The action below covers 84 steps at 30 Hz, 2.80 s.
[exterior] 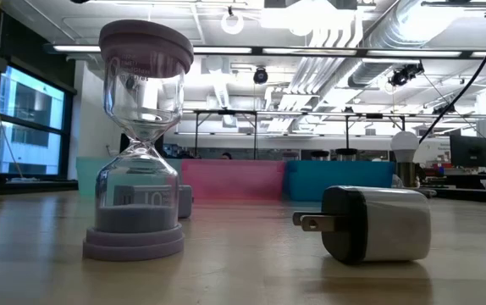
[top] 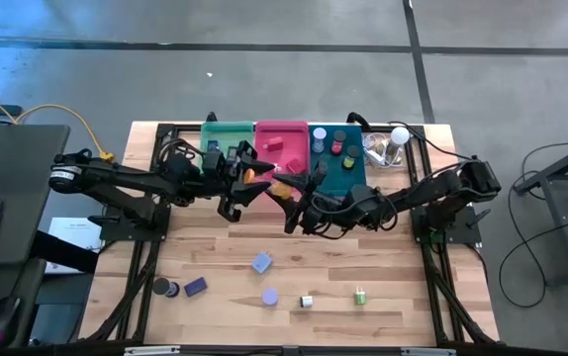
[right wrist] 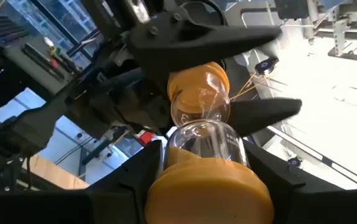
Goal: Pick & Place Office items
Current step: Put the yellow hourglass into the dark blue bin
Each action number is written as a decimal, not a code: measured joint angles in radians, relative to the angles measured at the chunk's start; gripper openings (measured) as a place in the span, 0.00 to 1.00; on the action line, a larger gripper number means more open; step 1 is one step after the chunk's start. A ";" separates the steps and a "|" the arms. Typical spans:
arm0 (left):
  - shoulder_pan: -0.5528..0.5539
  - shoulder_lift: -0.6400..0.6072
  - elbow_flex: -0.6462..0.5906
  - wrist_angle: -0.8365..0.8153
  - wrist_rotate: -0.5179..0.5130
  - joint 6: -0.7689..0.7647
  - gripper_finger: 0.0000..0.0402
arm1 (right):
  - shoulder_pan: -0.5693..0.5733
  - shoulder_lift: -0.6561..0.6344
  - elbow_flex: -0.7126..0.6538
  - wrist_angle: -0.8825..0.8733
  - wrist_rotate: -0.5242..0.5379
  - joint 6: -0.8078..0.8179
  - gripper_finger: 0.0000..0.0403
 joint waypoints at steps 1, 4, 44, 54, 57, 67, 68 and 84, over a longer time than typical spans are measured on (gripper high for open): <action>0.000 0.000 0.000 -0.001 0.007 -0.002 0.49 | 0.000 0.000 0.000 -0.002 0.000 0.001 0.44; 0.000 0.000 0.000 -0.001 0.007 0.030 0.49 | 0.000 0.000 0.001 -0.021 0.004 0.006 0.44; 0.148 -0.271 0.000 -1.188 0.217 0.020 0.49 | -0.319 -0.072 0.135 -1.703 -0.257 1.387 0.44; 0.148 -0.270 0.000 -1.373 0.223 0.075 0.50 | -0.471 -0.073 0.269 -1.905 -0.402 1.387 0.44; 0.148 -0.270 -0.001 -1.384 0.223 0.075 0.50 | -0.505 -0.070 0.275 -1.919 -0.403 1.396 0.44; 0.142 -0.225 -0.006 -1.385 0.224 0.074 0.50 | -0.615 0.055 0.275 -1.901 -0.429 1.385 0.44; 0.138 -0.216 -0.006 -1.386 0.224 0.074 0.50 | -0.626 0.071 0.276 -1.901 -0.444 1.383 0.44; 0.041 -0.175 -0.007 -1.363 0.215 0.071 0.50 | -0.652 0.291 0.343 -1.934 -0.489 1.361 0.45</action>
